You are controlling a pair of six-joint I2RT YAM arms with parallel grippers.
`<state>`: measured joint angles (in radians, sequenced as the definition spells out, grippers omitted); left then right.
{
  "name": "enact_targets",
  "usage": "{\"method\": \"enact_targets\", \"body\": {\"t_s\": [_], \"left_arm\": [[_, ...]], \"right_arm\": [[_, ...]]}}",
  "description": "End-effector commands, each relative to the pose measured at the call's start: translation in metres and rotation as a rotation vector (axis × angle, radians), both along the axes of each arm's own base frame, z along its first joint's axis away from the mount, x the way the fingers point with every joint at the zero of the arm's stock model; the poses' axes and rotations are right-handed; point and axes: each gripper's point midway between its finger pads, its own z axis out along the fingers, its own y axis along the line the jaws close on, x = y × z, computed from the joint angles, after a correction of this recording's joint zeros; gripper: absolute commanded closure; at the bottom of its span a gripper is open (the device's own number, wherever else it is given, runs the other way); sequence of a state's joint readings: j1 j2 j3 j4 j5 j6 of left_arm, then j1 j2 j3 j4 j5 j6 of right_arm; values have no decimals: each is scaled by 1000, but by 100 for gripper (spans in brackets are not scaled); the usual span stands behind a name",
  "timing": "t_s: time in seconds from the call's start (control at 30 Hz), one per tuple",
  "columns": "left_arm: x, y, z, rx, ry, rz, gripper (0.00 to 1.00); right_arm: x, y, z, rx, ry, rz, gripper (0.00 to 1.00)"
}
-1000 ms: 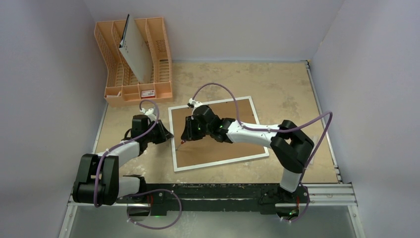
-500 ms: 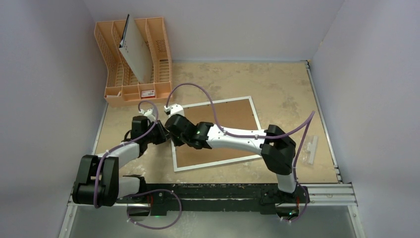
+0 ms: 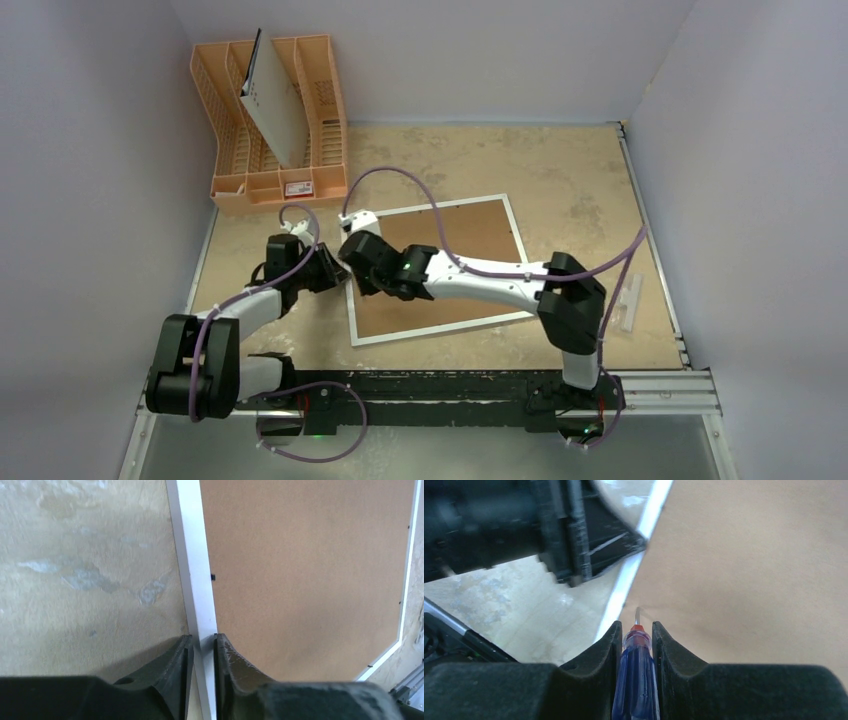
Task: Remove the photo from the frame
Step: Release the photo frame item from the photo frame, then adjust the photo frame at the center of the board.
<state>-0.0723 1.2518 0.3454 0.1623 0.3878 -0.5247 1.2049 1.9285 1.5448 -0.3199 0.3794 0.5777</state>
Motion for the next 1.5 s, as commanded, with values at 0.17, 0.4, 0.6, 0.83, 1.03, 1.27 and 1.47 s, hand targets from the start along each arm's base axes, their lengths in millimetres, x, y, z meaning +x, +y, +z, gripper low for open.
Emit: {"method": "enact_targets", "body": {"t_s": [0.17,0.4,0.6,0.83,1.03,1.27,1.47], "left_arm": [[14,-2,41,39,-74,-60,56],[60,-31,123,34,-380,-297,47],[101,-100,154,190,-576,-605,39],[171,-147,124,223,-535,-802,39],[198,-170,91,235,-487,-942,39],[203,-170,50,267,-421,-984,39],[200,-167,25,271,-369,-988,39]], "right_arm": [[66,-107,59,263,57,-241,100],[86,-199,57,330,86,-405,100],[83,-247,51,377,115,-493,100],[54,-280,54,368,136,-528,100],[1,-272,48,377,297,-340,100],[-80,-257,29,461,564,-120,100],[-112,-256,-19,508,757,-171,100]]}}
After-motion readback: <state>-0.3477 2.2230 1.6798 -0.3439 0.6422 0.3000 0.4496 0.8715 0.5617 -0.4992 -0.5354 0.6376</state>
